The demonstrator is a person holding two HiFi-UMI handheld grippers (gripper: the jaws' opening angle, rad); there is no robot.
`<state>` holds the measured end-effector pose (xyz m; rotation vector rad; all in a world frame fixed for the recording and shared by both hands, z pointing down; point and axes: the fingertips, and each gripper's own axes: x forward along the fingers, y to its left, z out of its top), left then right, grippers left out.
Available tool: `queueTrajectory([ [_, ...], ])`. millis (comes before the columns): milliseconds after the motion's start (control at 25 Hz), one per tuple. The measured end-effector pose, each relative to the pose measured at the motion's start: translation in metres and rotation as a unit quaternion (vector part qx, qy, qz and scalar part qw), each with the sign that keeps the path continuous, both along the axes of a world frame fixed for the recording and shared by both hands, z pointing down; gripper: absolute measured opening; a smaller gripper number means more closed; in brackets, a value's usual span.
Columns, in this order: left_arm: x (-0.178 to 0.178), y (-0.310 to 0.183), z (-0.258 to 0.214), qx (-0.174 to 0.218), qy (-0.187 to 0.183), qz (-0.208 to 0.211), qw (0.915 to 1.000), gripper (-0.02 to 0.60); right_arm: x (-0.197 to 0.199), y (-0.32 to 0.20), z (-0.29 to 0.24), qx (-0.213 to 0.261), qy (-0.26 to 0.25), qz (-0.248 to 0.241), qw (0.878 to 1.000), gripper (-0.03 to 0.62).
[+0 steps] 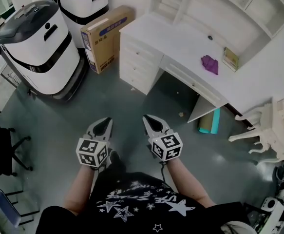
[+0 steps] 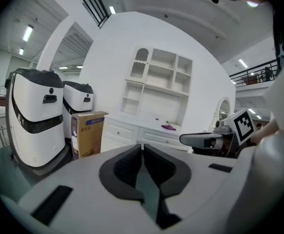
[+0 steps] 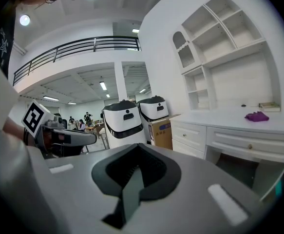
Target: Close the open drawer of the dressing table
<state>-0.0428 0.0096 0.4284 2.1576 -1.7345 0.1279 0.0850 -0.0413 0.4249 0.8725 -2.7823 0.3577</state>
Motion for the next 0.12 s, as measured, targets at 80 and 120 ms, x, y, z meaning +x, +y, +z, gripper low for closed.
queueTrajectory([
  [80,0.024,0.007,-0.003,0.002,-0.005,0.010,0.9999,0.021,0.019,0.009,-0.002,0.002,-0.004,-0.005,1.000,0.003],
  [120,0.035,0.011,-0.005,0.003,-0.009,0.013,0.9999,0.021,0.028,0.014,-0.003,0.004,-0.005,-0.009,1.000,0.003],
])
